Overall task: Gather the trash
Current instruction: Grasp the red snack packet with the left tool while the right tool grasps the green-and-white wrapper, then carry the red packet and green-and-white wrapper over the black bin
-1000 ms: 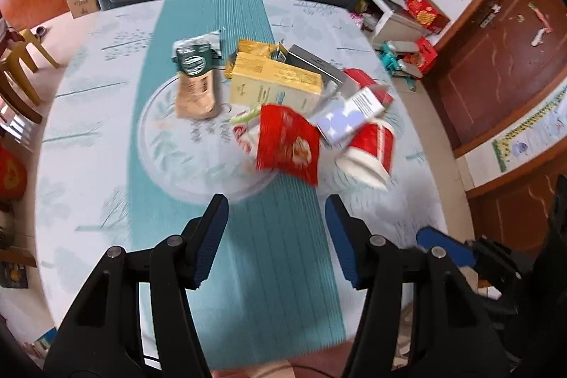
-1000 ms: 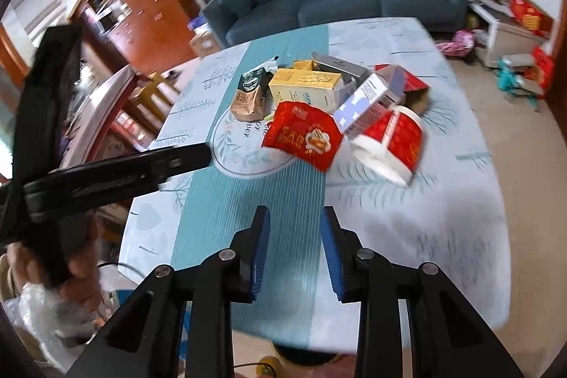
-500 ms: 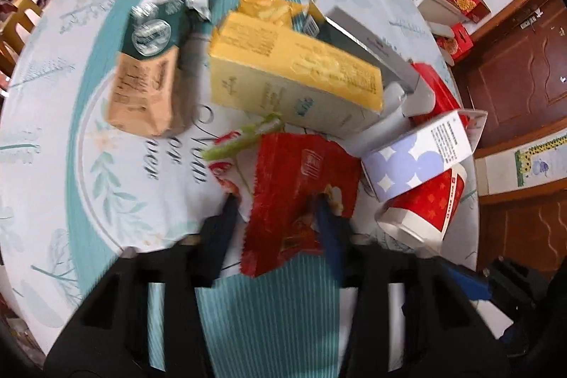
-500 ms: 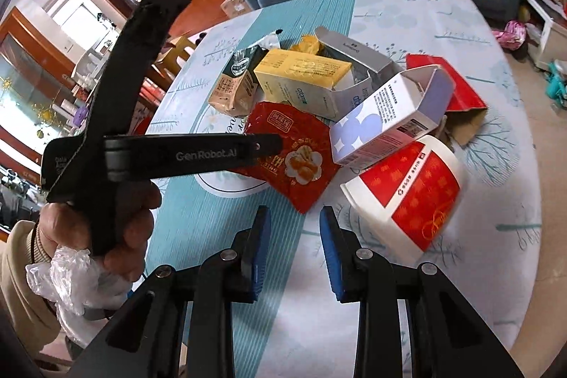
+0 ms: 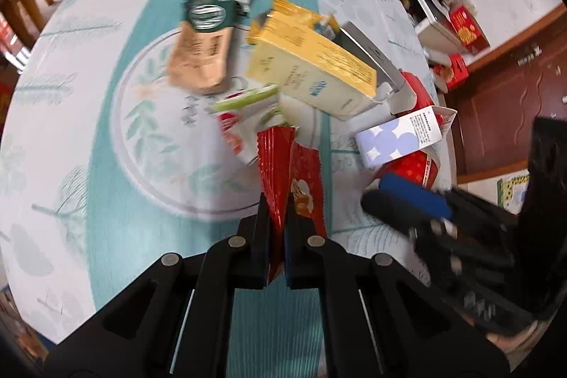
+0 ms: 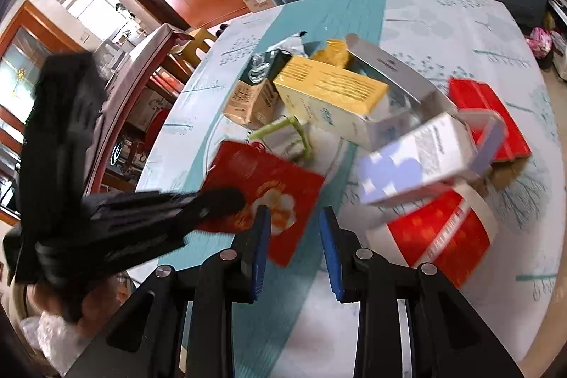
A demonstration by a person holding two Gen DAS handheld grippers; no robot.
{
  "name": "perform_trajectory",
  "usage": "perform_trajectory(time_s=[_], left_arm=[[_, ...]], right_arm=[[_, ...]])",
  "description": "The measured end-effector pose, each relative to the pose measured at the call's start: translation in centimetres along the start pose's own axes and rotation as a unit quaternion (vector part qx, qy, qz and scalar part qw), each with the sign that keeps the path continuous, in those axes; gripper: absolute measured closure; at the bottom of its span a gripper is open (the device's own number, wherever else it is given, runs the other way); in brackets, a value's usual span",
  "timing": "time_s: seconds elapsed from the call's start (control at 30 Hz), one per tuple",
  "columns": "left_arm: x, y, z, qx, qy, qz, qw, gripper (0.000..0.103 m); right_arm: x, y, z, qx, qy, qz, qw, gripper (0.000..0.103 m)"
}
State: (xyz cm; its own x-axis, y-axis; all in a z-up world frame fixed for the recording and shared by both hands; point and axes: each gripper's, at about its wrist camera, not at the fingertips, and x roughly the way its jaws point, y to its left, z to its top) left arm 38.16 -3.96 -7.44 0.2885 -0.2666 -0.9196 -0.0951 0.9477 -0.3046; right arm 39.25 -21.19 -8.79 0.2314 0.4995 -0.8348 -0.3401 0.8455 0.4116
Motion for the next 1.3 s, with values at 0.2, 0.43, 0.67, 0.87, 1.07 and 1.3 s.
perform_trajectory(time_s=[0.2,0.43,0.67,0.87,1.07,1.3], left_arm=[[-2.9,4.1,-1.2,-0.052,-0.034,0.025,0.9978,0.100],[-6.0,9.1,-2.2,-0.129,-0.084,0.035,0.9875,0.100],[-7.5,11.1,-2.8,-0.155,-0.109,0.046,0.9807,0.100],[-8.2,11.4,-3.4,-0.161,-0.116,0.044,0.9792,0.100],[-9.0,11.2,-4.5,-0.152,-0.118,0.046,0.9802,0.100],[-11.5,11.5,-6.6,-0.129,-0.120,0.042,0.9835,0.100]], right_arm=[[2.9,1.3,2.3,-0.007,0.018,0.001,1.000,0.069],[7.4,0.8,3.4,0.065,0.051,0.029,0.996,0.068],[10.8,0.8,3.9,0.110,0.054,0.014,0.992,0.069],[11.9,1.6,4.6,0.128,0.019,-0.009,0.992,0.078],[12.3,2.8,4.3,0.122,0.007,-0.026,0.992,0.098],[8.5,5.1,1.8,0.102,-0.011,-0.028,0.994,0.099]])
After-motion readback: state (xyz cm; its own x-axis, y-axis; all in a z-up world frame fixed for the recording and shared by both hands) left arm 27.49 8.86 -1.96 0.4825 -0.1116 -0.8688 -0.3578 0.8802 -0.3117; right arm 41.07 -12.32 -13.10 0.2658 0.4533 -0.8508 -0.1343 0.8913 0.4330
